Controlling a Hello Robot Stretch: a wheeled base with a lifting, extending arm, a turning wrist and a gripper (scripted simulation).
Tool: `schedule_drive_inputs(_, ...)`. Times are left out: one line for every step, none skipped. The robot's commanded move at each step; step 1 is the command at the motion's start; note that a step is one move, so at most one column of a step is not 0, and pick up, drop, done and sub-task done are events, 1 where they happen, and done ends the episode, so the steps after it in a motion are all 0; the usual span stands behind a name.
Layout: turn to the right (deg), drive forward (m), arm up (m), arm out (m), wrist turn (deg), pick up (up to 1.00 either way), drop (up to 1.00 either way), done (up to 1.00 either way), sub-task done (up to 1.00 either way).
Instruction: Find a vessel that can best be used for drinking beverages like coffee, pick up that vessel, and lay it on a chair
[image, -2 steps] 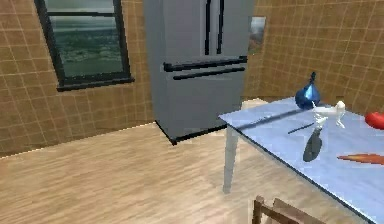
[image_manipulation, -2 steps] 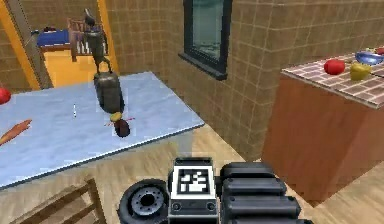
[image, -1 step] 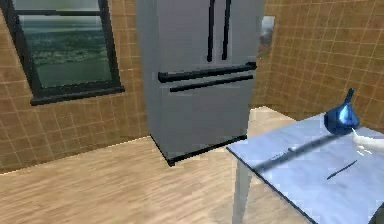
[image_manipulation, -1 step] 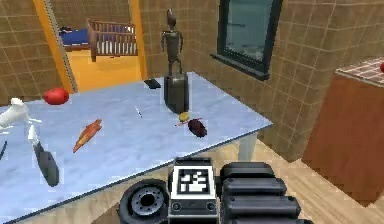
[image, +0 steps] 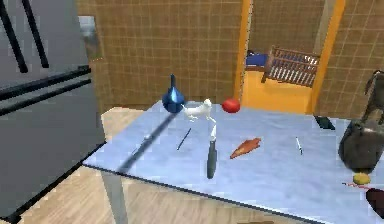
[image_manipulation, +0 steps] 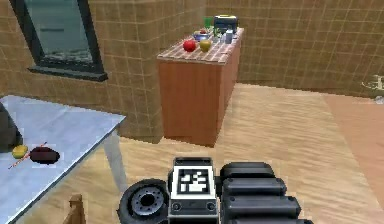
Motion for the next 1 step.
schedule_drive_inputs(45.0, 0.0, 0.0, 0.0, 0.0, 0.0, 0.0, 0.0, 0.0)
